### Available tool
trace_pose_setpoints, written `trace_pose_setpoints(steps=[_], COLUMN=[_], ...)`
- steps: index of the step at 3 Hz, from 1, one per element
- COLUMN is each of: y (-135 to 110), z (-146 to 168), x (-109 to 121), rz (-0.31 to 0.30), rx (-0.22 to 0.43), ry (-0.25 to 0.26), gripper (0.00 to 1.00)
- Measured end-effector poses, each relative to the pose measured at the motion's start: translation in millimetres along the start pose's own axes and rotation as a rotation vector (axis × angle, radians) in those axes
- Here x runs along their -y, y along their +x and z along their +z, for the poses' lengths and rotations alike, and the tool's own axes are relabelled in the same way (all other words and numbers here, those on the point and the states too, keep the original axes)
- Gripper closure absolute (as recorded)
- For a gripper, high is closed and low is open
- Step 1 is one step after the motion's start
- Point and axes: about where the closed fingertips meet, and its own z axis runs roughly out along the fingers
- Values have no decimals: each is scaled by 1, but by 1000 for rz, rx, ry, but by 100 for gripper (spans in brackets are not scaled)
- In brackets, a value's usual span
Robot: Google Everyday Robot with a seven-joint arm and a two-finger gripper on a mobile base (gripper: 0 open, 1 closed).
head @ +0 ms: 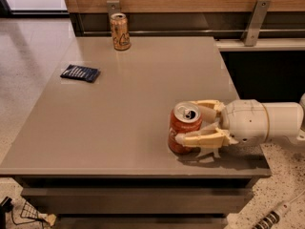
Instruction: Move coke can near orange can
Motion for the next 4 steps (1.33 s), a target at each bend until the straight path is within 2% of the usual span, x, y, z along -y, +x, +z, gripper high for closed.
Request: trace_pose_setpoints(steps=[1,2,3,4], y=[-1,-6,-23,-45], z=[2,-1,-13,-28], x=[-1,5,38,96], rz=[-2,1,11,28], rx=[0,-7,-21,-39], ry=[-4,-3,21,69], gripper=[100,100,100,100])
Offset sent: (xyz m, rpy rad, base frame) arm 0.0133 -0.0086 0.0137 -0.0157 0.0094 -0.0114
